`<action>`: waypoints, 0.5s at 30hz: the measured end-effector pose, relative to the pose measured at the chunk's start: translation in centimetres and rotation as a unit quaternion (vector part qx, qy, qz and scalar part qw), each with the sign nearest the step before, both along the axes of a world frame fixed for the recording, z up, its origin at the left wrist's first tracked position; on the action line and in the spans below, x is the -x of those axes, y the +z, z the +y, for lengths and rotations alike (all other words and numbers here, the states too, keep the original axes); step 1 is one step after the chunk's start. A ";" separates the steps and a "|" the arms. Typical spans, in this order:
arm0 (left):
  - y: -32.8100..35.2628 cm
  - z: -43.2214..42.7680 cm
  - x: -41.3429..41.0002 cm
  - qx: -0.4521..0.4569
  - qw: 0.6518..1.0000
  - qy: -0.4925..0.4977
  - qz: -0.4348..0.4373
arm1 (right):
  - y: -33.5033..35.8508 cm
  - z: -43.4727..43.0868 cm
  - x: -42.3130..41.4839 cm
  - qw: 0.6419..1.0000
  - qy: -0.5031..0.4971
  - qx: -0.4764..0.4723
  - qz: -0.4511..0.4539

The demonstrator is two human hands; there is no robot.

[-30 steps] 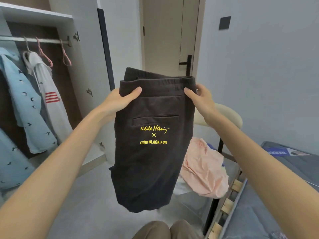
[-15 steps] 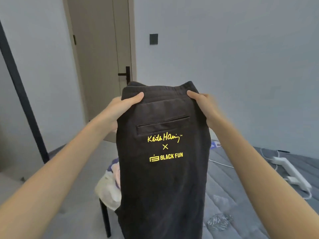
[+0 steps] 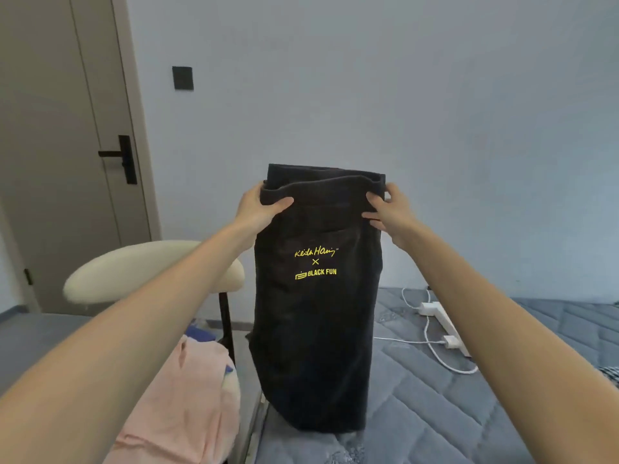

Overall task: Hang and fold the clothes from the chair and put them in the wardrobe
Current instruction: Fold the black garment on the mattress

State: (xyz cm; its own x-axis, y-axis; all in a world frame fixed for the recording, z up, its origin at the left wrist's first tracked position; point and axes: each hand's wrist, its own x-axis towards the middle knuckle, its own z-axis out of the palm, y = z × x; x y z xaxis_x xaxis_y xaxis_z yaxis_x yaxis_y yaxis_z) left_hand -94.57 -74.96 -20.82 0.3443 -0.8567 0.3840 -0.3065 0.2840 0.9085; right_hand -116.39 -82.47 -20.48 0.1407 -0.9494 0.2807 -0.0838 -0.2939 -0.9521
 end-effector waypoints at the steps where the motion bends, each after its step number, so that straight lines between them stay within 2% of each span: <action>1: 0.4 -0.5 0.5 0.013 1.000 -0.001 -0.001 | 0.3 -0.5 0.5 1.000 -0.001 0.013 -0.021; 4: -0.6 -1.5 1.3 0.027 0.999 -0.010 -0.016 | -0.5 -1.3 2.2 0.998 -0.009 0.038 -0.045; 7: -4.6 -1.4 2.0 0.022 0.998 -0.018 -0.059 | -4.4 -1.1 4.0 0.998 -0.036 0.045 0.001; 12: -16.8 1.8 3.8 -0.063 0.991 -0.037 -0.111 | -17.4 2.9 7.7 0.994 -0.040 0.031 0.096; 15: -25.1 4.9 4.9 -0.114 0.975 -0.052 -0.185 | -26.2 6.7 9.9 0.986 -0.035 -0.002 0.164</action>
